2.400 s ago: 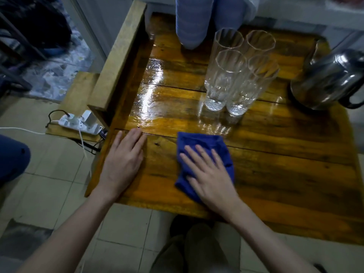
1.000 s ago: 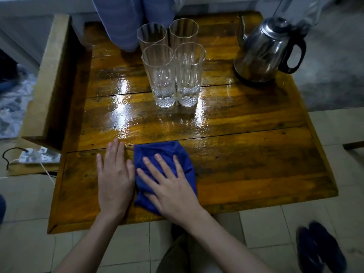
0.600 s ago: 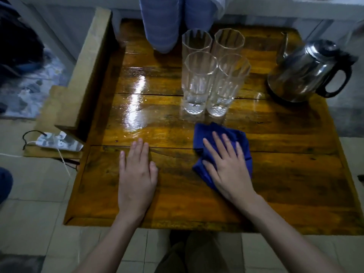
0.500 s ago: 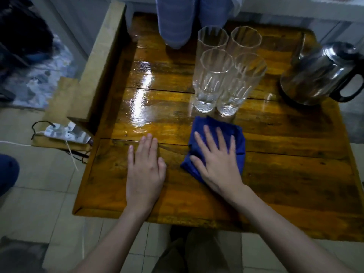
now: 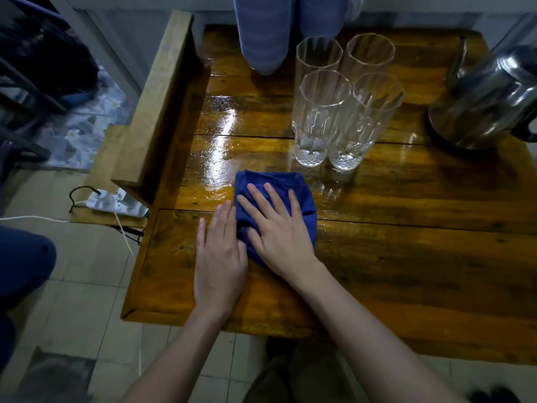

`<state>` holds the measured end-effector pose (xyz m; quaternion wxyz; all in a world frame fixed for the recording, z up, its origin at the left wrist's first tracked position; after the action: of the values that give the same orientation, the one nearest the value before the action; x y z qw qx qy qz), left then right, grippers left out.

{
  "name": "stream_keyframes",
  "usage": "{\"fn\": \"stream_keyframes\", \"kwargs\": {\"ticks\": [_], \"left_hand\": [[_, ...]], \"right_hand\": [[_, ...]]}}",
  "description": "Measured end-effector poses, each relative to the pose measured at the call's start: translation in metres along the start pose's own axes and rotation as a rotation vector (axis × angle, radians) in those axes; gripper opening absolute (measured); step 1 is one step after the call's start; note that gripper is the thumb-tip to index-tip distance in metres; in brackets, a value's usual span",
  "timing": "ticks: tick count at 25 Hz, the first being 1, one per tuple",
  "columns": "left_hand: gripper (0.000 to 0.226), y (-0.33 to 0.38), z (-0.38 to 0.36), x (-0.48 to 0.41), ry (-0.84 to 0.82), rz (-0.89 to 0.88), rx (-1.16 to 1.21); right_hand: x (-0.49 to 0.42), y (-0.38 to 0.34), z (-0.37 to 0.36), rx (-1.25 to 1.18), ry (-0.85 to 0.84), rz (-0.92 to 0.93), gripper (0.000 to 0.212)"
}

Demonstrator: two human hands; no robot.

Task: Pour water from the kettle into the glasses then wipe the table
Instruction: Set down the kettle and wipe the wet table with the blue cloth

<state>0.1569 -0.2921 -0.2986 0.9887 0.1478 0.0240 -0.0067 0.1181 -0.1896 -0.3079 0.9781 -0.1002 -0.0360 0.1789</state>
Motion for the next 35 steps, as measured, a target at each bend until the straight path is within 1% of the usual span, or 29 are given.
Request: {"fn": "stream_keyframes", "kwargs": {"ticks": [3,13,17,21,24,28,31,35], "left_hand": [[0.056,0.001,0.000,0.001,0.001,0.000,0.010],[0.053,0.002,0.002,0.003,0.019,-0.023,0.049],[0.054,0.003,0.001,0.005,0.018,-0.028,0.033],[0.054,0.008,0.002,0.008,0.026,-0.020,0.011],[0.054,0.009,0.001,0.010,0.029,-0.029,-0.012],[0.054,0.004,0.000,0.005,0.024,-0.026,-0.021],[0.054,0.002,0.000,0.002,0.019,-0.024,-0.025],[0.056,0.004,0.000,0.003,0.014,-0.022,-0.012]], "right_hand": [[0.004,0.011,0.003,-0.004,0.027,-0.025,0.062],[0.068,0.109,0.024,0.003,0.075,-0.138,0.059],[0.098,0.163,0.033,-0.019,0.098,-0.263,0.058],[0.130,0.213,0.041,-0.056,0.138,-0.469,0.056],[0.143,0.210,0.042,-0.097,0.197,-0.577,0.055],[0.148,0.189,0.043,-0.099,0.219,-0.582,0.054],[0.147,0.157,0.036,-0.040,0.200,-0.535,0.054],[0.136,0.087,0.017,0.015,0.132,-0.387,0.060]]}}
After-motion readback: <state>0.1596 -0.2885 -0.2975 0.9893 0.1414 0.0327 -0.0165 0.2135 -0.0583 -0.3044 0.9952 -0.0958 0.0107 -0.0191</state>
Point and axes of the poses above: each hand's wrist, its own x-axis away from the middle knuckle, its own z-axis out of the back of the hand, y = z × x, the point moved 7 cm from there along -x, towards the middle knuckle, and after that the axes turned 3 degrees about x, right-handed, at the moved point
